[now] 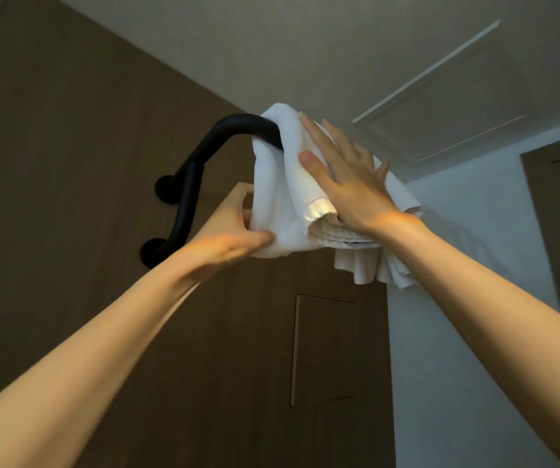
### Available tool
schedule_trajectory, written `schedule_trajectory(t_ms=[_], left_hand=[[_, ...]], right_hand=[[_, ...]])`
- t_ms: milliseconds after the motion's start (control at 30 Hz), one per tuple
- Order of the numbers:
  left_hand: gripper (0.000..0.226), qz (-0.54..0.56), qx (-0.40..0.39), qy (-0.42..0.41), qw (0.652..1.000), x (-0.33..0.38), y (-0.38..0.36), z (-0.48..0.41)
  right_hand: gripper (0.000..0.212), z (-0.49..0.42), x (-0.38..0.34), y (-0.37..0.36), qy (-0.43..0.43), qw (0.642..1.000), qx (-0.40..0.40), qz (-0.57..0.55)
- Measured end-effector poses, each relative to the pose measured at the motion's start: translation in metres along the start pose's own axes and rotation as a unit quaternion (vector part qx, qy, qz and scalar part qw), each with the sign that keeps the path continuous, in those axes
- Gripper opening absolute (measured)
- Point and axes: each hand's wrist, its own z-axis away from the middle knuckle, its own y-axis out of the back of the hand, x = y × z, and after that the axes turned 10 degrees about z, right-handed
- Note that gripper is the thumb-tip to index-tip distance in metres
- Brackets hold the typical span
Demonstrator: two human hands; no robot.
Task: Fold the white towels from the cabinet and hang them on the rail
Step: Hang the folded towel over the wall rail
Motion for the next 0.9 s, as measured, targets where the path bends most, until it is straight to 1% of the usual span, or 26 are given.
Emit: schedule_trajectory(t_ms=[133,267,333,400,433,467,500,533,567,633,700,733,800,833,900], left_hand=[[0.057,-0.014,0.016,-0.008,1.000,-0.001,-0.001,0.003],[0.063,0.004,0.017,0.014,1.000,-0.004,-0.004,0.005],[0.055,0.105,0.020,0.043,0.993,-0.004,-0.003,0.009],[0.046,0.198,-0.005,0.059,0.978,-0.001,-0.002,0.013],[0.048,0.197,-0.017,0.064,0.978,0.003,-0.004,0.014],[0.059,0.149,-0.018,0.064,0.987,0.006,-0.006,0.013],[0.078,0.081,-0.005,0.062,0.995,0.009,-0.009,0.012],[0.089,0.014,0.019,0.057,0.998,0.009,-0.013,0.010],[0.092,-0.026,0.046,0.046,0.998,0.009,-0.016,0.007],[0.085,-0.030,0.080,0.026,0.996,0.007,-0.020,0.004],[0.080,-0.016,0.084,0.018,0.996,0.001,-0.021,0.000],[0.076,-0.010,0.078,0.016,0.997,0.000,-0.020,-0.001],[0.067,0.000,0.068,0.014,0.998,0.001,-0.019,0.000],[0.064,0.004,0.064,0.014,0.998,0.000,-0.018,0.000],[0.062,0.004,0.060,0.010,0.998,-0.001,-0.017,-0.001]], right_hand=[[0.055,-0.002,-0.007,-0.020,-0.020,0.999,0.036,-0.013],[0.061,0.002,-0.014,-0.043,-0.032,0.996,0.086,0.010],[0.065,0.007,-0.018,-0.055,-0.047,0.993,0.103,0.030],[0.067,0.011,-0.020,-0.061,-0.055,0.992,0.105,0.040],[0.067,0.012,-0.020,-0.062,-0.056,0.992,0.104,0.040],[0.066,0.012,-0.020,-0.061,-0.053,0.992,0.104,0.043],[0.064,0.013,-0.018,-0.058,-0.045,0.992,0.105,0.047],[0.062,0.012,-0.016,-0.055,-0.034,0.993,0.103,0.048],[0.060,0.013,-0.012,-0.050,-0.020,0.994,0.096,0.043],[0.055,0.015,-0.001,-0.041,0.015,0.995,0.092,0.029],[0.051,0.017,0.010,-0.033,0.027,0.994,0.104,0.033],[0.049,0.016,0.016,-0.030,0.018,0.993,0.112,0.039],[0.048,0.012,0.028,-0.028,-0.032,0.992,0.115,0.046],[0.049,0.010,0.033,-0.029,-0.059,0.992,0.107,0.031],[0.052,0.005,0.039,-0.035,-0.087,0.991,0.090,-0.041]])
